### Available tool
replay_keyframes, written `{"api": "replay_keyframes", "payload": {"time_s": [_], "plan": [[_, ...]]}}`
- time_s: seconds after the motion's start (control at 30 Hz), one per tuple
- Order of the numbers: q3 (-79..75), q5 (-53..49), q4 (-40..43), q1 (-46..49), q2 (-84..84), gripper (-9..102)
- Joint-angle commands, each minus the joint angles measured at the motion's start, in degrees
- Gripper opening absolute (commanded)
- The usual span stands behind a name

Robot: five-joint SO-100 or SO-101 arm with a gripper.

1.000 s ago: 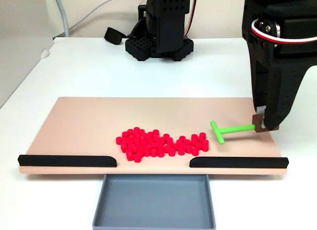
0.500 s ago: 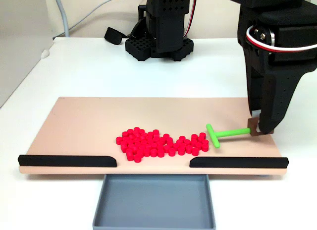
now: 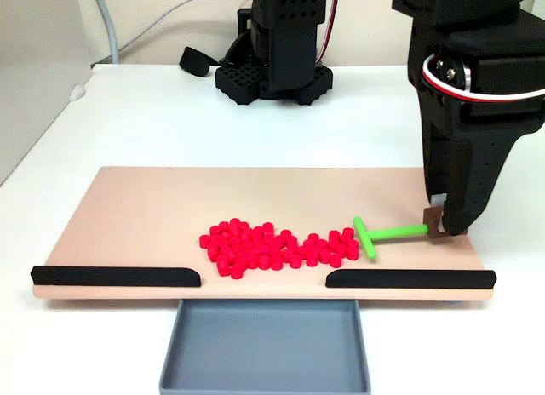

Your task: Gather the left side granules

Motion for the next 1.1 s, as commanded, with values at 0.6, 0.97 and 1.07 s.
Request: {"api": "replay_keyframes", "payload": {"time_s": [0.6, 0.97, 1.07], "plan": [[-1.8, 1.7, -0.1, -1.1, -0.5, 0], [-1.8, 1.4, -0.5, -1.1, -1.5, 0], [-1.8, 1.6, -0.6, -1.1, -2.0, 0]]}}
